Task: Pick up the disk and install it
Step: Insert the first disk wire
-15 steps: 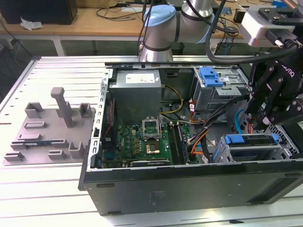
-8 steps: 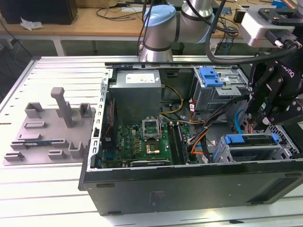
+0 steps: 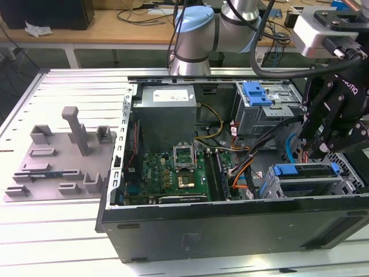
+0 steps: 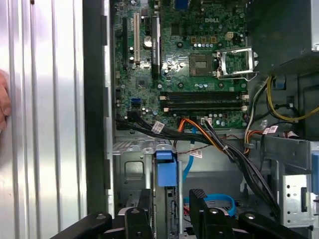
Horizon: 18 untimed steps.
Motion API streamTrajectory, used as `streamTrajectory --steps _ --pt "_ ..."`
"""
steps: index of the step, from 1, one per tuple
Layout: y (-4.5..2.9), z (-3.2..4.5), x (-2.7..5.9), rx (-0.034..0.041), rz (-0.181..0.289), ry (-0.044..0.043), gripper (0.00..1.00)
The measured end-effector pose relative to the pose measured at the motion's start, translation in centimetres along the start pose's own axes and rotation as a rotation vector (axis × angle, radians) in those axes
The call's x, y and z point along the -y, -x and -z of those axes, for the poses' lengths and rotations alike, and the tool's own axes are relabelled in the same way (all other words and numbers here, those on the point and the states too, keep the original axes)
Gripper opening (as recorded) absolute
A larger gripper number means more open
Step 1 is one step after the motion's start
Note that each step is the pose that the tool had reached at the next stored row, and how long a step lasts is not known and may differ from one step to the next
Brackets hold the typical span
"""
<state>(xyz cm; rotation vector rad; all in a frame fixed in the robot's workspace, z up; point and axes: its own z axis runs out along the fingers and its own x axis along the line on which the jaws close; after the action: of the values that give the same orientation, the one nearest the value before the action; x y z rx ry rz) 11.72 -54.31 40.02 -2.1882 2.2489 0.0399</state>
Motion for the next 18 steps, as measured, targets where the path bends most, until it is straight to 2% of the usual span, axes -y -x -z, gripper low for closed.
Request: streamTrajectory --steps 1,2,5,6,7,8,10,11,12,13,15,16,17,18 --pt "1.98 -0.05 -0.06 -0.0143 0.0 -0.0004 0.44" --pt "2.86 -0.07 -0.08 -0.0361 -0.001 -0.001 0.44" --pt "4.61 -0.1 -0.13 -0.1191 -0.002 -0.0026 0.44" --pt "4.94 -0.11 -0.14 -0.1359 -0.002 -0.0029 0.44" --pt "5.4 -0.12 -0.15 -0.1594 -0.002 -0.0032 0.44" --pt "5.76 -0.13 -0.16 -0.179 -0.003 -0.0034 0.44" --pt "6.76 -0.16 -0.19 -0.2366 -0.004 -0.0033 0.44" --pt "7.02 -0.15 -0.19 -0.2543 -0.004 -0.0027 0.44" --pt "7.46 -0.18 -0.18 -0.2846 -0.004 -0.0005 0.44" --pt "8.07 -0.2 -0.13 -0.3225 -0.004 0.0039 0.44" --pt "9.04 -0.23 -0.03 -0.386 -0.004 0.0135 0.44" --pt "9.41 -0.27 0.09 -0.4151 -0.004 0.0186 0.44" --pt "9.62 -0.28 0.24 -0.4402 -0.003 0.0247 0.44" --pt "9.72 -0.3 0.38 -0.4545 -0.002 0.0292 0.44"
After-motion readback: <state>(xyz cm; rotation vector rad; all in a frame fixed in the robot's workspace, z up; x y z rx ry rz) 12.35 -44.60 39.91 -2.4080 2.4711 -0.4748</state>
